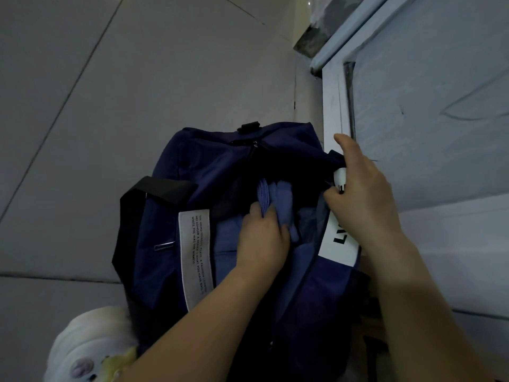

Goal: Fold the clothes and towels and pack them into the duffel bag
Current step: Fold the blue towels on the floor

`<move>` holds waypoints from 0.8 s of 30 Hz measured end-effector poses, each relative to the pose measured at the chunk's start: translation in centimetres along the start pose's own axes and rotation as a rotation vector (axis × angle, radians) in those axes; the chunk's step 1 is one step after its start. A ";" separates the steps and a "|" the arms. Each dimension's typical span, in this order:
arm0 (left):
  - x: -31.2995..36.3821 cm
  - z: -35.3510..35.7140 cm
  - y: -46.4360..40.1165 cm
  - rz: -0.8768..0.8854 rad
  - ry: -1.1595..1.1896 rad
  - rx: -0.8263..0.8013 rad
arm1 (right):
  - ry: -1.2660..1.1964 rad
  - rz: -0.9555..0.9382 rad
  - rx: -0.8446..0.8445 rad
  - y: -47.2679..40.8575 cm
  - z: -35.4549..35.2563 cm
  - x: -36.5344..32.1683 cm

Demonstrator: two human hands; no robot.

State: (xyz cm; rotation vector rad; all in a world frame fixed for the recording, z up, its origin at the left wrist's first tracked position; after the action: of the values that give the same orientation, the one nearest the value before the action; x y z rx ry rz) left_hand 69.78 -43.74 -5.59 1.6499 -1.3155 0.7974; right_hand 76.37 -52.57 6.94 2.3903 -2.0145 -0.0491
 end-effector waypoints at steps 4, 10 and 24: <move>-0.7 0.2 0.8 0.014 0.116 -0.054 | -0.025 0.001 0.000 -0.1 0.1 -0.2; -1.4 -1.1 2.5 0.125 -0.034 0.111 | -0.073 0.037 0.015 0.5 0.0 0.7; -0.4 1.3 1.7 0.613 -0.621 -0.124 | -0.012 0.007 0.042 0.8 -0.8 0.9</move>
State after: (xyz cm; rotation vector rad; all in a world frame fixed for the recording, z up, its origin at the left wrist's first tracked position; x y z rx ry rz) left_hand 67.98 -44.94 -6.08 1.4504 -2.3259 0.5268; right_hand 75.71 -53.58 7.73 2.4137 -2.0500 -0.0214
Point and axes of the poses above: each hand's wrist, its own y-axis away from the middle knuckle, its own z-axis out of the palm, x = y × z, the point moved 3 cm from there along -y, towards the middle knuckle, and after that the axes turned 6 degrees about y, right-handed, at the moved point
